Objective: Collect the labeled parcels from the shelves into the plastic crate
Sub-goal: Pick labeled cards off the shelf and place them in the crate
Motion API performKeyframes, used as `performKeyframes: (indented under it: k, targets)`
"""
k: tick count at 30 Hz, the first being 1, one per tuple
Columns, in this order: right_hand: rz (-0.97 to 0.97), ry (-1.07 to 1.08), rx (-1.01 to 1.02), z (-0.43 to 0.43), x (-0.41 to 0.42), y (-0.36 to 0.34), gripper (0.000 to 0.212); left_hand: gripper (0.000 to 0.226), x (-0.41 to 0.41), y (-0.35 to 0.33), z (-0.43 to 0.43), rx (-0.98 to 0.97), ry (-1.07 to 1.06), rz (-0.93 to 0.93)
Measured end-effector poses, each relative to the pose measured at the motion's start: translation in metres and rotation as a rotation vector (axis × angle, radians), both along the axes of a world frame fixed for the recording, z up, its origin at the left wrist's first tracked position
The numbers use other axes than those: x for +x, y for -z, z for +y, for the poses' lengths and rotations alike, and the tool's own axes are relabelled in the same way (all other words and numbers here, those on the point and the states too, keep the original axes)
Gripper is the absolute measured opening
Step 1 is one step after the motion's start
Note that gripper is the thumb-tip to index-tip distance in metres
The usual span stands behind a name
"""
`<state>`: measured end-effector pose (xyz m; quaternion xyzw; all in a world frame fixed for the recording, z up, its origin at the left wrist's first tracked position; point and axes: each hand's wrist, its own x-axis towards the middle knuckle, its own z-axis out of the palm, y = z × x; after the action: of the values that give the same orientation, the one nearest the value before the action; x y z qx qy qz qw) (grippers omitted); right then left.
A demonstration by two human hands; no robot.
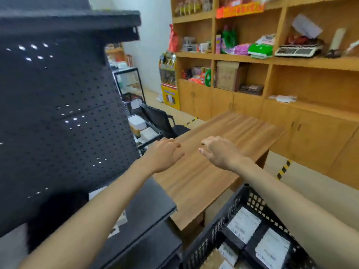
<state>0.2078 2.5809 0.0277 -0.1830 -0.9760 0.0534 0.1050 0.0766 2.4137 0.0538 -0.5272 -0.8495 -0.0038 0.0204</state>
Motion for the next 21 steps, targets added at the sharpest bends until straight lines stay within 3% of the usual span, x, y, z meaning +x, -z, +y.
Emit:
performKeyframes:
  k: [4, 10, 21]
  targets:
    - [0.068, -0.227, 0.088, -0.074, -0.067, -0.030, 0.040, 0.037, -0.026, -0.023, -0.099, 0.082, -0.265, 0.003]
    - [0.128, -0.553, 0.164, -0.208, -0.132, -0.045, 0.035, 0.048, -0.026, -0.039, -0.254, 0.151, -0.555, -0.015]
    - [0.100, -0.898, 0.030, -0.475, -0.144, -0.051, 0.038, 0.050, 0.024, -0.034, -0.523, 0.128, -0.886, 0.067]
